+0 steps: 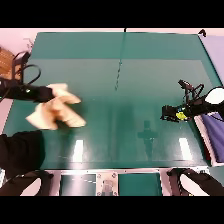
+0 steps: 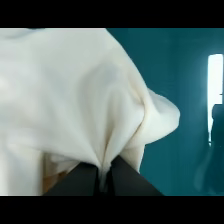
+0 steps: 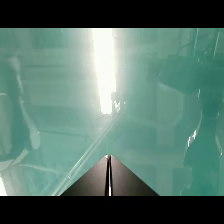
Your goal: Fold the shirts.
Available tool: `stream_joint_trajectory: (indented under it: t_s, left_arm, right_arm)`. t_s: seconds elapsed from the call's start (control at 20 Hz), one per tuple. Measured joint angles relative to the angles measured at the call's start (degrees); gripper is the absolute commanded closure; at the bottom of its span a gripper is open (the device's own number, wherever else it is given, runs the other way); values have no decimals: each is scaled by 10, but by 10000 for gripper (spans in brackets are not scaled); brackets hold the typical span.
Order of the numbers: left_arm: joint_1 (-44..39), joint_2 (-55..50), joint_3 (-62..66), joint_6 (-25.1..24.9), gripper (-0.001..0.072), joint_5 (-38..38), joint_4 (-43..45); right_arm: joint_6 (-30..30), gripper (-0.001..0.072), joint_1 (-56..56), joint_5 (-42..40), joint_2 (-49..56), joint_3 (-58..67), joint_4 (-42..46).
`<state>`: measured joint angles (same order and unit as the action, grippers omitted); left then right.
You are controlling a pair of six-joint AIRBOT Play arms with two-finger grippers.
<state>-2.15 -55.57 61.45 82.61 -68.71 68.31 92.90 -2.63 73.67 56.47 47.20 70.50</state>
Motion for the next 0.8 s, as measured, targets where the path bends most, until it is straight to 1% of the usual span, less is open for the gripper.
stream_joint_trajectory:
  t_s: [0.05, 0.25, 0.3, 0.35, 0.4, 0.5, 0.6, 0.7, 0.8]
  left_arm:
    - [-35, -1, 12, 0, 685, 9, -21]
    - [-186, -31, 34, 0, 680, 87, -74]
    - [-220, -49, 36, 0, 419, 106, -82]
    - [-246, -68, 38, 0, 74, 121, -87]
    - [-267, -89, 39, 0, -9, 137, -93]
    - [-290, -125, 40, 10, -9, 155, -103]
    - [-286, -146, 45, 19, -9, 160, -112]
    - [-256, -155, 60, 24, -9, 137, -113]
    - [-208, -160, 78, 26, -9, 83, -111]
  right_arm:
    - [0, 695, 0, 0, 0, 0, 0]
    - [0, 695, 0, 0, 0, 0, 0]
    - [0, 695, 0, 0, 0, 0, 0]
    - [0, 695, 0, 0, 0, 0, 0]
    - [0, 695, 0, 0, 0, 0, 0]
    - [0, 695, 0, 0, 0, 0, 0]
    - [0, 695, 0, 0, 0, 0, 0]
    - [0, 695, 0, 0, 0, 0, 0]
    - [0, 695, 0, 0, 0, 0, 0]
